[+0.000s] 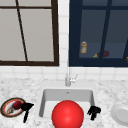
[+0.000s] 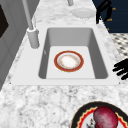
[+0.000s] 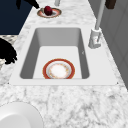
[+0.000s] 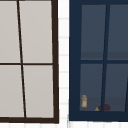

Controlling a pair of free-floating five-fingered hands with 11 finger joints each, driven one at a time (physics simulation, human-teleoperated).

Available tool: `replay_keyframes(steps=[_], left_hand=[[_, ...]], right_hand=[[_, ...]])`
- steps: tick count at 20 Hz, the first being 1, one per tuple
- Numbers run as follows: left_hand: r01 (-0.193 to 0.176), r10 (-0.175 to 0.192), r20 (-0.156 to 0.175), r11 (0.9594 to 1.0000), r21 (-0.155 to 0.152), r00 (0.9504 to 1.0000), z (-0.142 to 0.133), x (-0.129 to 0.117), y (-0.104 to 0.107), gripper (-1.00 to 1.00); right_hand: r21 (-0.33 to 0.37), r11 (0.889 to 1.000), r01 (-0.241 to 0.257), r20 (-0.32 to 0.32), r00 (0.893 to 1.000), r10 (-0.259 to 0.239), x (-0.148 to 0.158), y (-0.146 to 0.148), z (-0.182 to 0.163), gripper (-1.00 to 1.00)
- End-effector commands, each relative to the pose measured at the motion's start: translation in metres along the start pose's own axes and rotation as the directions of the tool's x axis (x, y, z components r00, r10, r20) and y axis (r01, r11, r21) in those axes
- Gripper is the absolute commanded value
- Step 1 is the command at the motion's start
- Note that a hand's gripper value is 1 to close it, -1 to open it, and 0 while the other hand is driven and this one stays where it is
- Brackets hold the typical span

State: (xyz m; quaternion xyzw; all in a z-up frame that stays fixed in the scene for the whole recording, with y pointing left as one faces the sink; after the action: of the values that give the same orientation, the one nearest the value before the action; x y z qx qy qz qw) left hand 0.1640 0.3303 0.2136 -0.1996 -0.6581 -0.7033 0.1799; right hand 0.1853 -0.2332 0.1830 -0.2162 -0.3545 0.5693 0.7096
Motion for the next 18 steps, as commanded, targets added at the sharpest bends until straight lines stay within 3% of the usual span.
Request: replay_keyframes(steps=[1,10,16,18], left_hand=[[0.008,-0.005,-0.068,0.9989,0.047,0.9977,0.007,0.000,0.012,-1.00],[-0.004,0.006,-0.058,0.9993,0.038,0.9983,0.035,0.006,0.044,-1.00],[-0.040,0.041,-0.052,0.9989,0.024,0.9978,0.064,0.009,0.060,-1.00],[-0.036,0.037,-0.046,0.9992,0.018,0.9983,0.073,0.001,0.062,-1.00]], right_hand=[[0.000,1.000,0.000,0.000,1.000,0.000,0.000,0.000,0.000,0.00],[0.000,1.000,0.000,0.000,1.000,0.000,0.000,0.000,0.000,0.00],[0.000,1.000,0.001,0.000,1.000,-0.001,0.000,0.000,0.000,0.00],[0.000,1.000,0.001,0.000,1.000,-0.001,0.000,0.000,0.000,0.00]])
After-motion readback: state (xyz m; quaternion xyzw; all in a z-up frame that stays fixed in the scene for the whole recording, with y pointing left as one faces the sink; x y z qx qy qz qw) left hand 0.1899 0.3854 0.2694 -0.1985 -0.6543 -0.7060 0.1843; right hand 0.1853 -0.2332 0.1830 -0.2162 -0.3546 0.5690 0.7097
